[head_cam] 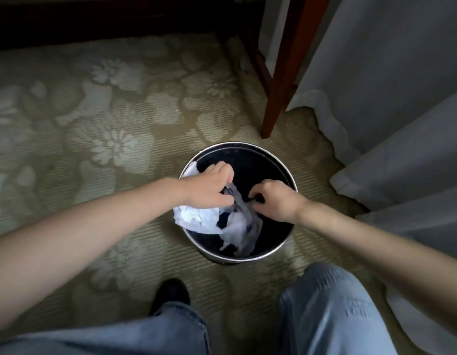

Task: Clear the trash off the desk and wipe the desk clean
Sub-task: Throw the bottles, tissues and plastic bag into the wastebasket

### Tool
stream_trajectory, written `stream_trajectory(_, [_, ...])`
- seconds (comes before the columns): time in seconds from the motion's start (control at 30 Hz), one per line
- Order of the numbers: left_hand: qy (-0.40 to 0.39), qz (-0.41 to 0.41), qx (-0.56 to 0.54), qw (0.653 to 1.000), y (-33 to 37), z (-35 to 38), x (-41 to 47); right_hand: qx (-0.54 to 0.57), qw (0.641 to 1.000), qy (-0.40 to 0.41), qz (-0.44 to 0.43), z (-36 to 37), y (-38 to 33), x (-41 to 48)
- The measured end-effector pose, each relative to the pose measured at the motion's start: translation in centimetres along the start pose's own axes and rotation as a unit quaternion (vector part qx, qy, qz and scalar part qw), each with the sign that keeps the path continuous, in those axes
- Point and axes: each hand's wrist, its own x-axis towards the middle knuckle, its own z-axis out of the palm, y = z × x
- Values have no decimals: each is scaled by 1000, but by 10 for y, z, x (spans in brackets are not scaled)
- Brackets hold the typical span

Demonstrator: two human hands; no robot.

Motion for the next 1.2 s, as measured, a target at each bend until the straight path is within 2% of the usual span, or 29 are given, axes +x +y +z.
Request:
stream_trajectory(0.07, [20,14,30,999,8,-11,-4,-51,998,33,-11,-14,-3,-7])
stream_trajectory(0.17, [104,63,55,991,23,-35,-20,-104,991,83,-31,-40,-7,-22])
stream_trajectory(0.23, [116,67,58,989,33,-57,-36,-138,983,109,-46,-61,-15,-35])
stream_trajectory(0.4, [114,36,150,981,56,-142,-88,-201,962,165,-84,-129,-66,-58])
stream_trajectory(0.57, [163,-45,164,972,81,-253,-145,-220,947,207,-107,-228,-143,-66])
stream_trajectory(0.7, [190,-91,159,965,96,-347,-190,-229,941,215,-127,-319,-212,-66])
stream_trajectory(0.9, [205,-86,201,954,92,-474,-252,-235,933,220,-161,-429,-305,-46])
stream_trajectory(1.2, [200,-190,227,934,15,-586,-293,-263,923,209,-188,-498,-401,25])
